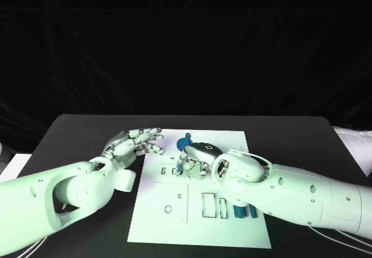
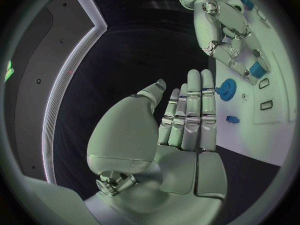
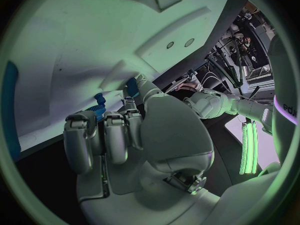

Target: Assemble the parts on the task board

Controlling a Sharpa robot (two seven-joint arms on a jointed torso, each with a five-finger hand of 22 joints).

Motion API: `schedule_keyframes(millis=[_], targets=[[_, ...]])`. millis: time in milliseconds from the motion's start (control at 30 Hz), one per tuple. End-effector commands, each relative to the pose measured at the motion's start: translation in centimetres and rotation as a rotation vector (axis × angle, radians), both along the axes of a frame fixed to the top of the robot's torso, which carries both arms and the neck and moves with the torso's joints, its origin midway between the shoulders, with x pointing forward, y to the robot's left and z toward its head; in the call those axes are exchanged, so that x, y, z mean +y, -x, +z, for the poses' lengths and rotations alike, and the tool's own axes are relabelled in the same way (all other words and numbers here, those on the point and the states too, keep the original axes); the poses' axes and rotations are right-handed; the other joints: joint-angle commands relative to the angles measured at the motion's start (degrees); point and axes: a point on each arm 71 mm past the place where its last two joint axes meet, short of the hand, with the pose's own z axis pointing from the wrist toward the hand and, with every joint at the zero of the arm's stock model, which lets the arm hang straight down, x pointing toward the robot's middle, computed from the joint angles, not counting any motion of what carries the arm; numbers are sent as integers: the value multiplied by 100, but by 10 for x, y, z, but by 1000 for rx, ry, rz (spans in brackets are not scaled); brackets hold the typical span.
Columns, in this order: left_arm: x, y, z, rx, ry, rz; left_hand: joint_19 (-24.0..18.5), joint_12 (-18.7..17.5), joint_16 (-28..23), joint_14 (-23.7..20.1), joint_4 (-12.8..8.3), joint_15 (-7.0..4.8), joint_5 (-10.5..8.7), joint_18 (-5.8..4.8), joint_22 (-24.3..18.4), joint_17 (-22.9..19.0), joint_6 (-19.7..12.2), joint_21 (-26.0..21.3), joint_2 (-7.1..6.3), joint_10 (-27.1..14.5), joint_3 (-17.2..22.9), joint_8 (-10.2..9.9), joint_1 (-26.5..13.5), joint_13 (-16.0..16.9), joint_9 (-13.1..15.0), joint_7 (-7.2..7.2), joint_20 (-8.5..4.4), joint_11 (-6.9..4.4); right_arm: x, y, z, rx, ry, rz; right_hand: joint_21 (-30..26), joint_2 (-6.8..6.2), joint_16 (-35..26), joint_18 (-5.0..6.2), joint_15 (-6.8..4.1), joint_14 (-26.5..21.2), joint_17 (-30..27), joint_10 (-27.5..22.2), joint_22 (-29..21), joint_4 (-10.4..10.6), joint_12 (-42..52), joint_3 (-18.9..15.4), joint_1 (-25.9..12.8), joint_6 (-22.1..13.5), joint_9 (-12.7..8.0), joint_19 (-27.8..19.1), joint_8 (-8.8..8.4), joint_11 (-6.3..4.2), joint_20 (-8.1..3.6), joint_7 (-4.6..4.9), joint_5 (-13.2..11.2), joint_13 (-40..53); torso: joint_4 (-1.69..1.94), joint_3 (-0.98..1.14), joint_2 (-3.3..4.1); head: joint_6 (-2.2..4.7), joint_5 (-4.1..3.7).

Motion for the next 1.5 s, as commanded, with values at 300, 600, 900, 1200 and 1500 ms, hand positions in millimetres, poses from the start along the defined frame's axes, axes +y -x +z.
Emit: schedule_keyframes(millis=[300, 600, 900, 1200, 1500], targets=[[-2, 0, 2, -9, 18, -20, -58, -32, 30, -43, -43, -7, -35, 50, 13, 27, -25, 41, 42, -48, 6, -31, -34, 9, 2, 21, -2, -6, -2, 0, -5, 7, 49, -13, 24, -180, -6, -38, 121, 553, 1255, 59, 1506, 50, -227, -39, -78, -282, -73, 600, -86, 118, 108, 109, -65, 887, 0, 0, -2, -4, -12], [-2, 0, 2, -8, 18, -21, -58, -32, 30, -43, -43, -7, -35, 50, 13, 27, -25, 41, 42, -48, 6, -31, -34, 9, 2, 21, -2, -6, -1, 1, -3, -14, 20, -17, 24, -293, -2, -38, 153, 555, 1266, 34, 1506, 146, -275, -140, -228, -375, -91, 600, -76, 147, 149, 130, -93, 856, -1, -1, 0, 0, -24], [-3, 0, 1, -8, 19, -23, -58, -32, 30, -43, -43, -7, -35, 50, 13, 27, -25, 41, 42, -48, 6, -31, -34, 9, 2, 21, -2, -6, 0, 4, 9, -111, -103, -2, 24, -374, 5, -38, 164, 558, 1281, 4, 1506, 255, -329, -272, -334, -436, -95, 600, -63, 157, 165, 135, -169, 821, 5, 1, -2, 21, -33], [-1, -2, 0, 0, 5, -24, 94, 42, 238, 210, -81, -89, -33, 74, 90, 207, 60, 204, 82, 132, 39, -9, -72, 43, 20, -46, -51, -79, -4, 12, 22, -176, -261, 57, 24, -435, 2, -38, 185, 557, 1276, -25, 1506, 406, -379, -386, -392, -593, -117, 600, -89, 185, 181, 170, -173, 786, 1, 1, -5, 43, -24], [2, -6, -7, 31, -107, -45, 1262, 1139, 5178, 1513, -221, -455, -29, -114, 1875, 4863, 103, 2271, -53, 1163, -45, 24, -176, 840, 36, -381, -448, -483, -30, 24, 46, -133, -396, 137, 24, -438, 4, -38, 190, 557, 1282, -69, 1506, 417, -458, -421, -319, -574, -106, 600, -62, 185, 189, 166, -119, 742, -12, 14, -35, 55, 11]])
